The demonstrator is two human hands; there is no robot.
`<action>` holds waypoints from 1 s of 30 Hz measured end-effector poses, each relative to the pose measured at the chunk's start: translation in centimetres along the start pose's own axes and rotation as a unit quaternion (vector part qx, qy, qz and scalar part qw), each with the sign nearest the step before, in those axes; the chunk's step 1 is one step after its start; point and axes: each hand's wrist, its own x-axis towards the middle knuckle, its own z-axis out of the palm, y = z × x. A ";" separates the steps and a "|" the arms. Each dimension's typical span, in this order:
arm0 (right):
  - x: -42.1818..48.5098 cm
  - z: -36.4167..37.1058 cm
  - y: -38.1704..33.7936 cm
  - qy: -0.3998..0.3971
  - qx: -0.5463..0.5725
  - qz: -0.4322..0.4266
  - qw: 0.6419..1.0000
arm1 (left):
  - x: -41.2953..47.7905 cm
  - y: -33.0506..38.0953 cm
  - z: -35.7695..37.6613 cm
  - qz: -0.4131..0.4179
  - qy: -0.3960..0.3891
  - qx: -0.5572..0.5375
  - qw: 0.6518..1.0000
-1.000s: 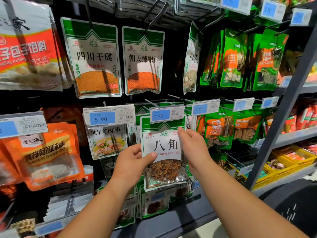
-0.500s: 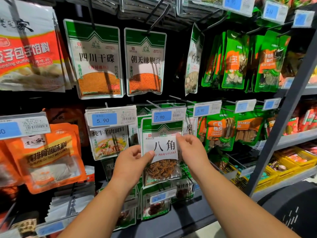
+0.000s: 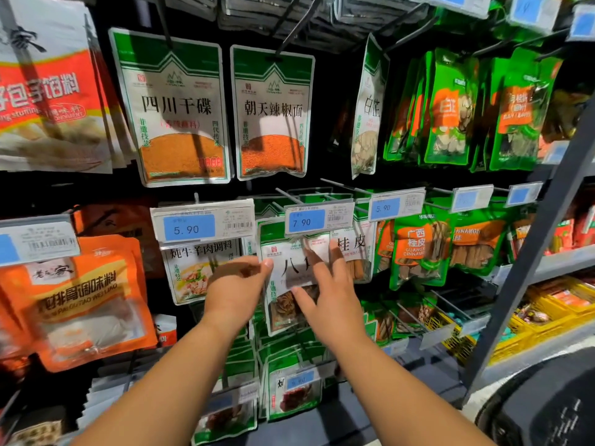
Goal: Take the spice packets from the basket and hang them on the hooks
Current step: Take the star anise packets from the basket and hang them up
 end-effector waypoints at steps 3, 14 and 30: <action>0.6 0.6 -0.1 -0.014 0.005 0.010 1.000 | 1.4 -0.1 -0.3 0.016 -0.015 -0.018 1.000; 2.6 1.4 -0.8 -0.071 -0.011 0.020 0.997 | 3.3 0.1 -0.9 0.035 -0.011 0.068 0.997; -3.8 -10.2 1.4 -0.125 -0.214 -0.058 0.967 | -5.8 3.2 -2.7 0.285 -0.073 0.377 0.878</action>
